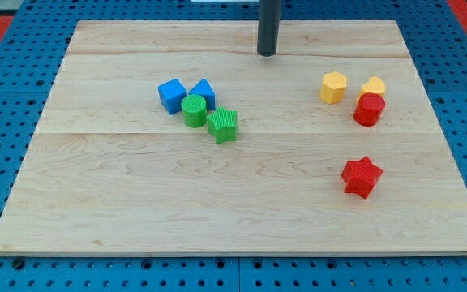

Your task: Move your arm on top of the yellow hexagon

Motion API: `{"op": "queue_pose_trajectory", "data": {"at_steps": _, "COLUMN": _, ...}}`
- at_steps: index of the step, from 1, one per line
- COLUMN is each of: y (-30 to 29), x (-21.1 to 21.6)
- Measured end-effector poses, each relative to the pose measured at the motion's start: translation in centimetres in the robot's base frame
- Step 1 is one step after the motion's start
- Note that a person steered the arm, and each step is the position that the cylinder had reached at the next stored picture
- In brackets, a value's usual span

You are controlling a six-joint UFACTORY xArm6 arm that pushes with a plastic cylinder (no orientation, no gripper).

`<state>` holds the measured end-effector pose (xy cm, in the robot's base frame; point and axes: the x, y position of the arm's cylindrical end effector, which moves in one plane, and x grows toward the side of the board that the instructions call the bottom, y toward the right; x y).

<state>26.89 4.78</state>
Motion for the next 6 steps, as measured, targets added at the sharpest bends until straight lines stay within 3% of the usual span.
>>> {"op": "queue_pose_trajectory", "data": {"at_steps": 2, "y": -0.7, "x": 3.8}}
{"op": "queue_pose_trajectory", "data": {"at_steps": 5, "y": 11.9, "x": 0.6}}
{"op": "queue_pose_trajectory", "data": {"at_steps": 6, "y": 15.2, "x": 1.9}}
